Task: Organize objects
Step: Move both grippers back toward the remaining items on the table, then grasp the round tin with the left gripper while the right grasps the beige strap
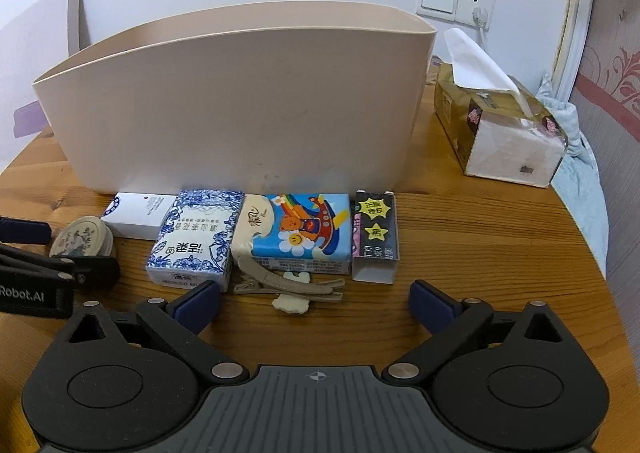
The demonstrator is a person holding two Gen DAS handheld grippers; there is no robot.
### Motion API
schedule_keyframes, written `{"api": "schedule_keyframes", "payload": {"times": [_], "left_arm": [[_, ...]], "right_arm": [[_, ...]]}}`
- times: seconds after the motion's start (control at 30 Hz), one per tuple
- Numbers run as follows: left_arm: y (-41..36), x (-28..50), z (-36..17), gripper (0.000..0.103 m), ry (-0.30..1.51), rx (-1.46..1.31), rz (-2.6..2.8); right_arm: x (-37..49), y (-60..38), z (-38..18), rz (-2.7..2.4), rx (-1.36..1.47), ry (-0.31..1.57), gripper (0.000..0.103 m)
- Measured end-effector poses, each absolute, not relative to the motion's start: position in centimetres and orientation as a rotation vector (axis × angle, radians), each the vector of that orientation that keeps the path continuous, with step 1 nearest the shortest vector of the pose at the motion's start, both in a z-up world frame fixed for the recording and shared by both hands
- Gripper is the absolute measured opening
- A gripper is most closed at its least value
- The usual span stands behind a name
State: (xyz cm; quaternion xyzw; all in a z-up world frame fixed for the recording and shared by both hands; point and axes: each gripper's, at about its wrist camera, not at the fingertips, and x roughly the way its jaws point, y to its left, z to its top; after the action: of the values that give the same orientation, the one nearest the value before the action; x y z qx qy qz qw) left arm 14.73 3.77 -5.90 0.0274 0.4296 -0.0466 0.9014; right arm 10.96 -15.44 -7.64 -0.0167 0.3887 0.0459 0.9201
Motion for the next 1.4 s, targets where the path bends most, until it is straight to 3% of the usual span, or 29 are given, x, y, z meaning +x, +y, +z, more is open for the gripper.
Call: {"api": "schedule_keyframes", "payload": {"times": [0.2,0.73,1.07,1.3,1.4], "left_arm": [[3.8,14.7,-5.9,0.096,0.888,0.054,-0.089],[4.0,14.5,-6.1,0.095,0.885,0.055,-0.089],[3.9,14.1,-6.0,0.094,0.883,0.057,-0.093],[3.6,13.8,-5.9,0.083,0.871,0.067,-0.112],[3.5,13.5,-5.7,0.077,0.871,0.07,-0.122]], "right_arm": [[10.7,-15.9,-7.6,0.077,-0.032,0.79,0.092],[11.2,-16.2,-7.4,0.073,0.043,0.786,0.088],[10.6,-15.4,-7.1,0.111,0.039,0.772,0.05],[9.8,-15.4,-7.0,0.119,0.004,0.772,0.02],[9.6,-15.5,-7.0,0.131,0.011,0.775,0.018]]}}
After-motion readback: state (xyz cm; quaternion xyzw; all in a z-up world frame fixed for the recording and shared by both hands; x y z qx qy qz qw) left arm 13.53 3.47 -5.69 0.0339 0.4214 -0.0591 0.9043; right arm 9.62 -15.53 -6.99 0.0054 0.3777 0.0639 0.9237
